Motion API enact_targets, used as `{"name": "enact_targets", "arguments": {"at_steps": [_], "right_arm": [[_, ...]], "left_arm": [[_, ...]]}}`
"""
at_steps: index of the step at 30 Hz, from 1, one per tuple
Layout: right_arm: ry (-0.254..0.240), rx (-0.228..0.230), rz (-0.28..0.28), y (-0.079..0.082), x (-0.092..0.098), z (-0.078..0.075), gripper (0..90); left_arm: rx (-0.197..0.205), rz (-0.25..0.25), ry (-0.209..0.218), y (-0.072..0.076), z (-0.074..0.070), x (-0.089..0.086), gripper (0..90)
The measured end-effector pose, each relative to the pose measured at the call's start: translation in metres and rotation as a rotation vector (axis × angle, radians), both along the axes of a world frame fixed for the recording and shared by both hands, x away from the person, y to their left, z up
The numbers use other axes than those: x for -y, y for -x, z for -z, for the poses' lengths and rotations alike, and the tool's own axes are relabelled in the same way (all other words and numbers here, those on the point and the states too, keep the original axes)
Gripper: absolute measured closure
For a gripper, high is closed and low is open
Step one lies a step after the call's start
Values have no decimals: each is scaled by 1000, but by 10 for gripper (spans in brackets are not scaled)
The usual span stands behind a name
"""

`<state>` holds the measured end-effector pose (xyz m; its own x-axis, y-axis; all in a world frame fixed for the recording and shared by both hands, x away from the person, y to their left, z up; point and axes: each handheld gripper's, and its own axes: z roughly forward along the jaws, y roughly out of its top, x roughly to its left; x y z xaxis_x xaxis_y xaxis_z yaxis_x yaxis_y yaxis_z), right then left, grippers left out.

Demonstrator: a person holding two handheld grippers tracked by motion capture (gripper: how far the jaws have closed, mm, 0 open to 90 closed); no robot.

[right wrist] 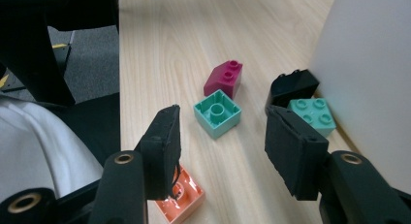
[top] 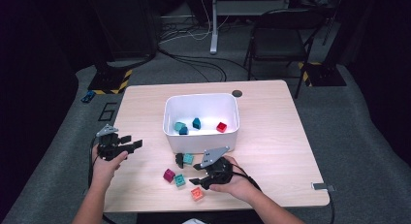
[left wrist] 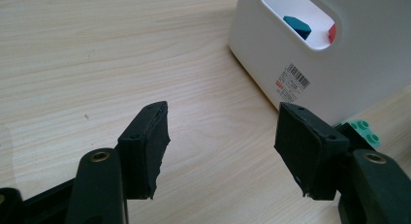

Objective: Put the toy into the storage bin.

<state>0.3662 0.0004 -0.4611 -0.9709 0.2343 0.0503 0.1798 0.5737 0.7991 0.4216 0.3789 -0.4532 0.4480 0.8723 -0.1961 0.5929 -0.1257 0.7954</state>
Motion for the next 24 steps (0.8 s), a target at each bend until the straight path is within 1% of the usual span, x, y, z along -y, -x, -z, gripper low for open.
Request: {"name": "enact_targets", "arguments": {"at_steps": [3, 5, 8, 10, 12, 14, 17, 18, 23, 24], "right_arm": [[0, -3, -17, 4, -1, 7, 488], [3, 1, -35, 6, -1, 11, 493], [8, 8, -46, 8, -2, 15, 498], [8, -4, -56, 10, -3, 21, 498], [14, -2, -67, 11, -4, 25, 496], [18, -6, -82, 12, -5, 28, 494], [22, -10, -83, 12, -6, 32, 492], [29, -21, -92, 13, -6, 35, 491], [36, -18, -109, 14, -7, 38, 472], [36, -22, -113, 14, -7, 39, 470]], "left_arm": [[-2, -4, 2, 0, 0, 0, 365], [-5, -4, 1, 1, 1, 0, 365], [-8, -2, -3, 1, 1, 0, 364], [-10, -1, -7, 2, 0, 0, 364], [2, -9, -4, 3, 0, 0, 364], [1, -5, -9, 4, -1, -1, 364], [2, -8, -9, 5, -2, -1, 364], [4, -8, -10, 5, -2, -1, 364], [-1, -10, -13, 4, -1, -2, 364], [7, -15, -11, 3, 1, -2, 364]]}}
